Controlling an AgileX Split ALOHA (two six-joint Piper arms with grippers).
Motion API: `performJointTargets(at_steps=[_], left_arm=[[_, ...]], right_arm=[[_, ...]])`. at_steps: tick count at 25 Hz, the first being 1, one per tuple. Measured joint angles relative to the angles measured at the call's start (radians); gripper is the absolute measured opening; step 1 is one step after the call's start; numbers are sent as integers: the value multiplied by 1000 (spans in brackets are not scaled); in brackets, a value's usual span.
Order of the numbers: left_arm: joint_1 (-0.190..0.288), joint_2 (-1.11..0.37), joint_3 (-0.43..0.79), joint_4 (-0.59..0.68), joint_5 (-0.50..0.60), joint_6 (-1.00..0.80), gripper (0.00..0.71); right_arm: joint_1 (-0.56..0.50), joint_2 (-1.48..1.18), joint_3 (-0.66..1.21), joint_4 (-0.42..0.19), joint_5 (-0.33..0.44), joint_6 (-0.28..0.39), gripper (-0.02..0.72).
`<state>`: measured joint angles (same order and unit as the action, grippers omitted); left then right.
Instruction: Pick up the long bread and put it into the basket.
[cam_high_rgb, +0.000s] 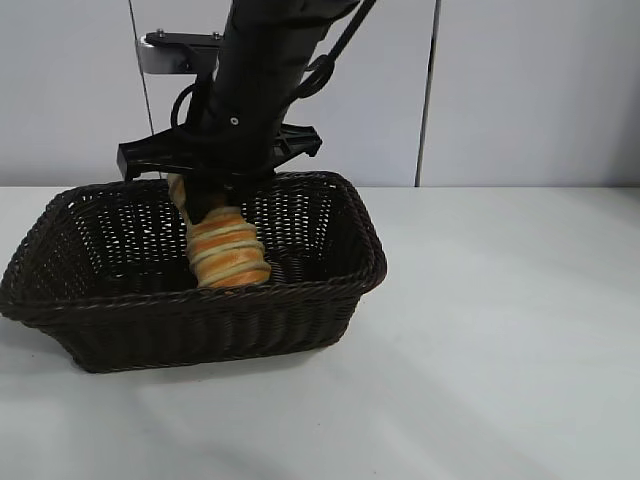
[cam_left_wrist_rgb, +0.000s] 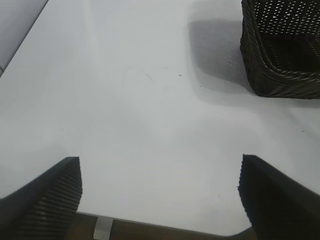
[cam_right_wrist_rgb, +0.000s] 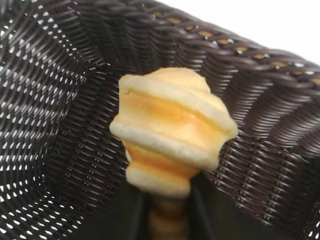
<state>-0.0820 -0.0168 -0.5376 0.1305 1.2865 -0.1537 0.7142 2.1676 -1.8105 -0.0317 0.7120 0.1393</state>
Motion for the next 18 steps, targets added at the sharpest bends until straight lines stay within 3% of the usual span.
performJointTargets(at_steps=[11, 18], left_arm=[[0, 0, 0, 0, 0, 0, 615], [0, 0, 0, 0, 0, 0, 615]], right_arm=[[0, -94, -3, 6, 7, 12, 660], [-25, -245, -3, -10, 133, 21, 659]])
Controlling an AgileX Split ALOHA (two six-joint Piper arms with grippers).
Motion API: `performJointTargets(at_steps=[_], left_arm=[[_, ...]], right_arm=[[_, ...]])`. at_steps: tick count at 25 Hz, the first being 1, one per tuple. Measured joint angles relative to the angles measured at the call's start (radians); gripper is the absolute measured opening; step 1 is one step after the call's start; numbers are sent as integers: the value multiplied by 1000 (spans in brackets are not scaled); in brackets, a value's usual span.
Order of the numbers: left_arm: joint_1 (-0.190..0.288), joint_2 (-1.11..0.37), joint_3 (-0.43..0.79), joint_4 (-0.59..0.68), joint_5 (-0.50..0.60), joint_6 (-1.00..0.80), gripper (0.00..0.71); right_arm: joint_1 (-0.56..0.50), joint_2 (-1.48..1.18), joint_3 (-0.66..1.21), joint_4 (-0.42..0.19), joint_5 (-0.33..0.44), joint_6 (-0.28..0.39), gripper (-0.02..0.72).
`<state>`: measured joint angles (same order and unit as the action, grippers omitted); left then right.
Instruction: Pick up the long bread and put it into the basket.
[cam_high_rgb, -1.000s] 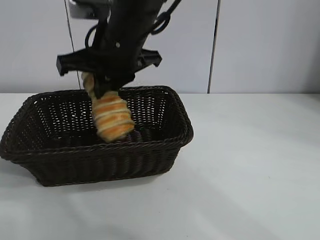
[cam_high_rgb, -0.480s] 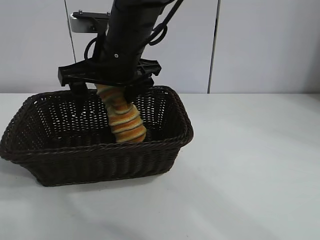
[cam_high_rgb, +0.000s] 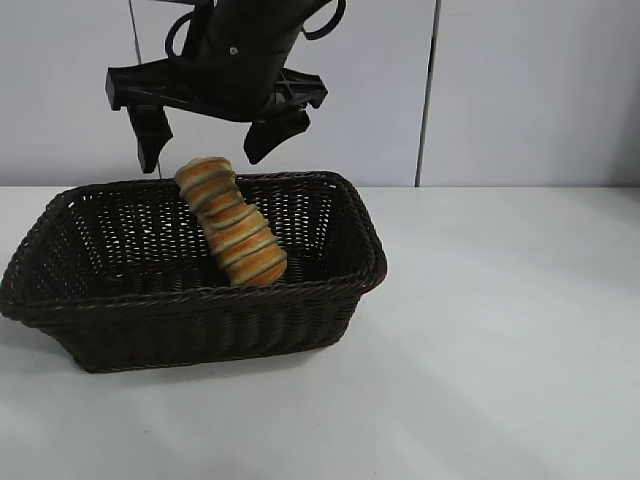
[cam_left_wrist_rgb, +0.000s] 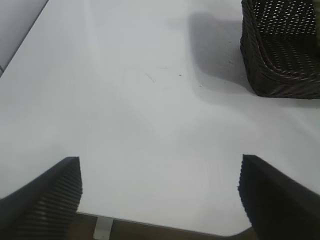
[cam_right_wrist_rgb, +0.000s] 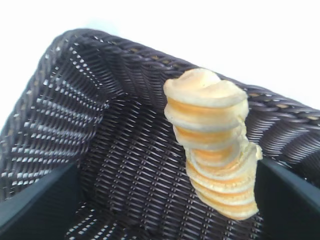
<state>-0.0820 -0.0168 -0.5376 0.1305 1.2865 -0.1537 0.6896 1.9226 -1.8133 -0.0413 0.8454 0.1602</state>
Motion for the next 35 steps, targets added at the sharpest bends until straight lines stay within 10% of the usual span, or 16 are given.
performJointTargets(at_steps=[5, 14, 18, 27, 35], left_arm=[[0, 0, 0, 0, 0, 0, 615], [0, 0, 0, 0, 0, 0, 615], [0, 0, 0, 0, 0, 0, 615], [0, 0, 0, 0, 0, 0, 615], [0, 0, 0, 0, 0, 0, 615]], right_arm=[[-57, -164, 0, -100, 84, 52, 659], [-297, -336, -3, -451, 372, 171, 659], [-456, -385, -3, -501, 406, 179, 659], [-565, -543, -3, -368, 416, 96, 659], [-565, -1055, 104, -91, 417, -43, 659]])
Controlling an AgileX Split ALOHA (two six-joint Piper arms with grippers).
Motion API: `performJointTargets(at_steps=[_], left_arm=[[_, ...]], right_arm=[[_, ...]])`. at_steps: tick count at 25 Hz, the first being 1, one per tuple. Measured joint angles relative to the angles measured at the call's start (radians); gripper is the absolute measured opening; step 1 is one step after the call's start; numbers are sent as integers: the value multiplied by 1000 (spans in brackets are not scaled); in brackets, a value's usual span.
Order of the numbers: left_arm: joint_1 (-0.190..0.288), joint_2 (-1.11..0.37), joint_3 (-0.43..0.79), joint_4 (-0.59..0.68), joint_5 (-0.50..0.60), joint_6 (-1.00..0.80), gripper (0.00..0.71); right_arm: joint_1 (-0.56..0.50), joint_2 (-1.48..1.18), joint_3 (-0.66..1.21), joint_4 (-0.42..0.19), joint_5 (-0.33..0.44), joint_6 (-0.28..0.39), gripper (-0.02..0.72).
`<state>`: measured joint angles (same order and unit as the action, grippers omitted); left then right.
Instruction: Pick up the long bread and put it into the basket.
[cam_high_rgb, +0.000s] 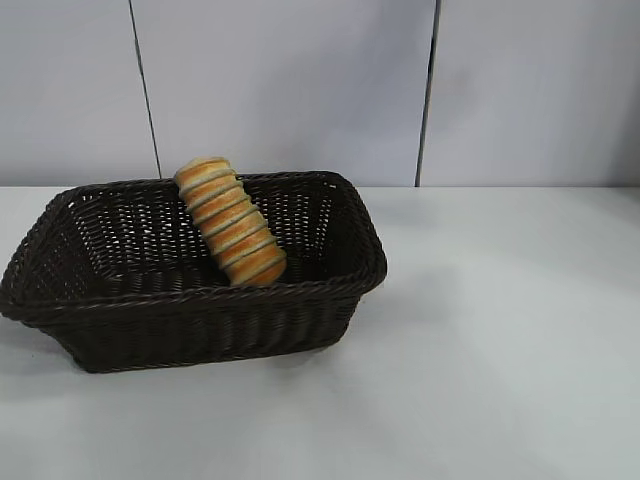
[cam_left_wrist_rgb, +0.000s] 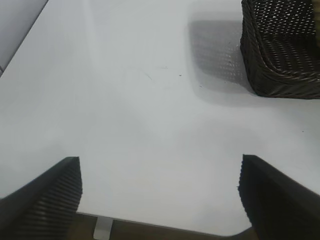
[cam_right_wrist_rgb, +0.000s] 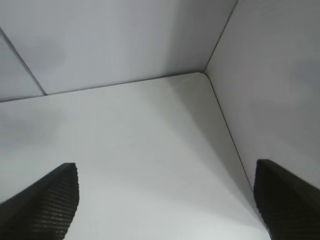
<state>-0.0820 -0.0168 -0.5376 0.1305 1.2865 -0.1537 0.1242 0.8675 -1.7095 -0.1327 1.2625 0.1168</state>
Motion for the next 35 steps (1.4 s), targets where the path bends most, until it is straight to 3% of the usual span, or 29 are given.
performJointTargets(at_steps=[2, 9, 16, 26, 35], left_arm=[[0, 0, 0, 0, 0, 0, 615], [0, 0, 0, 0, 0, 0, 615], [0, 0, 0, 0, 0, 0, 615], [0, 0, 0, 0, 0, 0, 615], [0, 0, 0, 0, 0, 0, 615]], right_arm=[[0, -173, 108, 28, 4, -17, 659], [0, -682, 602, 34, 6, -13, 659], [0, -890, 908, 29, 6, 15, 647], [0, -890, 1159, 26, 6, 20, 640], [0, -890, 1183, 14, 6, 39, 640]])
